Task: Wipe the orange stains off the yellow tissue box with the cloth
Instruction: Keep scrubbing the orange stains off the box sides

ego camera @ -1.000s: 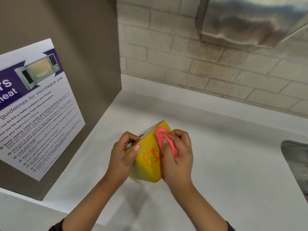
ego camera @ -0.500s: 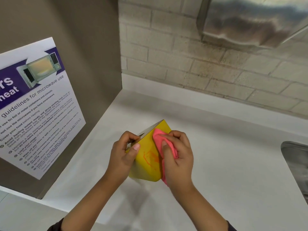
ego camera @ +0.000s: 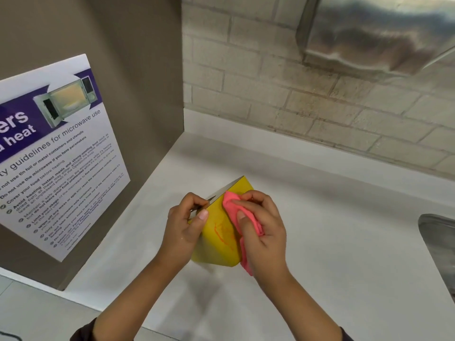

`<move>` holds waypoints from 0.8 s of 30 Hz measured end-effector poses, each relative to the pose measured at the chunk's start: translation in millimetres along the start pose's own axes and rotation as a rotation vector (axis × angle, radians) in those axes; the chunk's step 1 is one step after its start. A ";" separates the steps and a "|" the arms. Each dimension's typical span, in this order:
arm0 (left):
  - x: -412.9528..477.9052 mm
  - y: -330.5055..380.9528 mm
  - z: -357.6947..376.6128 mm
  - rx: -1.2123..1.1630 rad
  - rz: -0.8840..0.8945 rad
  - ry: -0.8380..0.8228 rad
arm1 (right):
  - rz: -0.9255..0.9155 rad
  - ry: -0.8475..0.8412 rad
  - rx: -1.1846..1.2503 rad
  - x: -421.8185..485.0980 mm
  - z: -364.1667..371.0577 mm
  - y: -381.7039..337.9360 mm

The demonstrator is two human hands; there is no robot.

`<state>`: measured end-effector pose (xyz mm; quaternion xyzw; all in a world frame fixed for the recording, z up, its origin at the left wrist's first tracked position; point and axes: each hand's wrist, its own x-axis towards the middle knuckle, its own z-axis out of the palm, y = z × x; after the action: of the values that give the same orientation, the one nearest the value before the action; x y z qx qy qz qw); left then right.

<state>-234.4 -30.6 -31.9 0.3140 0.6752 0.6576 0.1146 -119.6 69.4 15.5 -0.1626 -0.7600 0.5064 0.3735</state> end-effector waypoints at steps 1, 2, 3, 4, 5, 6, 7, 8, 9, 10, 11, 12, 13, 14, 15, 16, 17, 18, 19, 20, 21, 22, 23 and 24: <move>0.4 0.7 0.0 -0.011 0.002 0.005 | -0.011 -0.008 -0.012 0.1 4.3 -1.9; 1.0 1.3 -0.1 -0.023 0.003 0.005 | -0.040 -0.034 -0.036 -0.3 7.3 -3.2; 1.6 2.0 -0.2 -0.034 0.002 0.004 | -0.078 -0.071 -0.068 -1.2 9.0 -4.1; 2.2 2.4 -0.5 -0.045 -0.001 0.002 | -0.121 -0.112 -0.098 -2.7 9.5 -4.6; 2.6 2.3 -0.8 -0.054 -0.003 -0.002 | -0.169 -0.149 -0.120 -4.2 9.1 -4.5; 2.9 2.0 -1.0 -0.061 -0.005 -0.005 | -0.218 -0.182 -0.136 -5.5 7.5 -3.8; 3.1 1.6 -1.3 -0.067 -0.010 -0.009 | -0.262 -0.214 -0.148 -5.8 5.5 -2.9; 3.3 1.4 -1.6 -0.076 -0.016 -0.012 | -0.294 -0.245 -0.159 -5.4 3.1 -2.1; 3.8 1.2 -1.5 -0.086 -0.021 -0.015 | -0.318 -0.276 -0.171 -4.0 0.3 -1.7; 4.3 1.1 -1.6 -0.095 -0.022 -0.019 | -0.341 -0.306 -0.180 -2.0 -2.4 -1.6; 4.6 1.0 -1.6 -0.100 -0.020 -0.025 | -0.365 -0.334 -0.185 -0.2 -4.9 -1.7; 4.9 1.1 -1.5 -0.105 -0.016 -0.030 | -0.389 -0.359 -0.188 1.1 -6.9 -1.9; 5.1 1.4 -1.4 -0.111 -0.012 -0.033 | -0.407 -0.381 -0.188 2.0 -8.4 -2.5; 5.3 1.6 -1.3 -0.116 -0.010 -0.034 | -0.416 -0.397 -0.185 2.3 -9.5 -3.4; 5.5 1.7 -1.2 -0.118 -0.008 -0.031 | -0.417 -0.409 -0.177 2.1 -10.6 -4.2; 5.8 1.9 -1.0 -0.118 -0.008 -0.026 | -0.412 -0.421 -0.165 1.7 -12.0 -5.0; 6.2 2.1 -0.9 -0.115 -0.008 -0.019 | -0.408 -0.434 -0.154 1.1 -13.6 -5.6; 6.7 2.3 -0.8 -0.110 -0.008 -0.010 | -0.402 -0.451 -0.148 0.0 -15.5 -6.1; 7.3 2.4 -0.6 -0.100 -0.007 -0.003 | -0.398 -0.470 -0.146 -1.1 -17.5 -6.0; 7.6 2.5 -0.4 -0.089 -0.004 0.001 | -0.396 -0.488 -0.147 -2.1 -19.7 -6.0; 7.5 2.4 -0.2 -0.078 0.000 0.001 | -0.394 -0.502 -0.147 -3.1 -21.9 -5.5; 7.3 1.8 -0.1 -0.071 0.003 -0.002 | -0.388 -0.513 -0.146 -3.9 -23.9 -5.0; 6.3 1.0 0.0 -0.065 0.004 -0.008 | -0.382 -0.522 -0.140 -5.4 -26.0 -4.7; 5.5 0.0 0.0 -0.062 0.006 -0.011 | -0.374 -0.531 -0.131 -6.8 -28.0 -4.7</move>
<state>-238.7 -27.4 -30.4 0.3158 0.6528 0.6769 0.1261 -93.9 81.3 22.8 0.0937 -0.8785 0.4036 0.2378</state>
